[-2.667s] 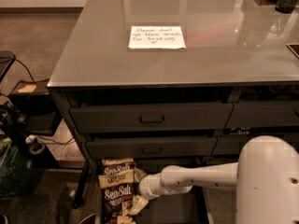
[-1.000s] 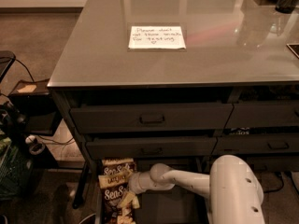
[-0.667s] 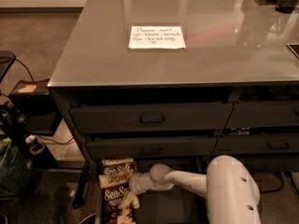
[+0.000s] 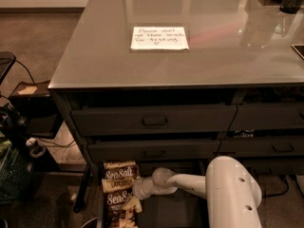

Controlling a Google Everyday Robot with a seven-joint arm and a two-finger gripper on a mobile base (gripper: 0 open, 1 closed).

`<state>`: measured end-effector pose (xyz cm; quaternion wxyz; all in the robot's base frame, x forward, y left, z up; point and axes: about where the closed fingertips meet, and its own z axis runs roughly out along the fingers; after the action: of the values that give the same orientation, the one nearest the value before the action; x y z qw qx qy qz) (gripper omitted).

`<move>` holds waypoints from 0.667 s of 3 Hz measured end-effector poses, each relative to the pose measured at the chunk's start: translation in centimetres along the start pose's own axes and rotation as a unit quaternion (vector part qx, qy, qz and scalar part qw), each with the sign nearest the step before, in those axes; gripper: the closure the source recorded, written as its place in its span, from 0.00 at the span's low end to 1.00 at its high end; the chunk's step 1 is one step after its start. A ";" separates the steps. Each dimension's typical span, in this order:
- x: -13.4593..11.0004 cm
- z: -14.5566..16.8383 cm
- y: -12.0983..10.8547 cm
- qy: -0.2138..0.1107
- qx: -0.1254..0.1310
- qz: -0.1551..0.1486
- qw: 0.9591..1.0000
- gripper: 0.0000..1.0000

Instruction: Pick brown chip bag from bottom drawer and place on counter

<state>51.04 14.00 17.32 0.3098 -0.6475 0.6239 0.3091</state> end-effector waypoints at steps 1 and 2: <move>-0.1 -0.6 0.7 0.000 0.001 -0.004 1.000 0.66; -0.8 -1.5 1.3 -0.004 0.004 -0.010 1.000 0.89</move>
Offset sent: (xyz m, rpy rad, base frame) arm -0.0173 -0.0156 0.0301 0.0172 -0.0427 0.0034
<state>49.77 13.25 18.84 0.3183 -0.6514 0.6172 0.3057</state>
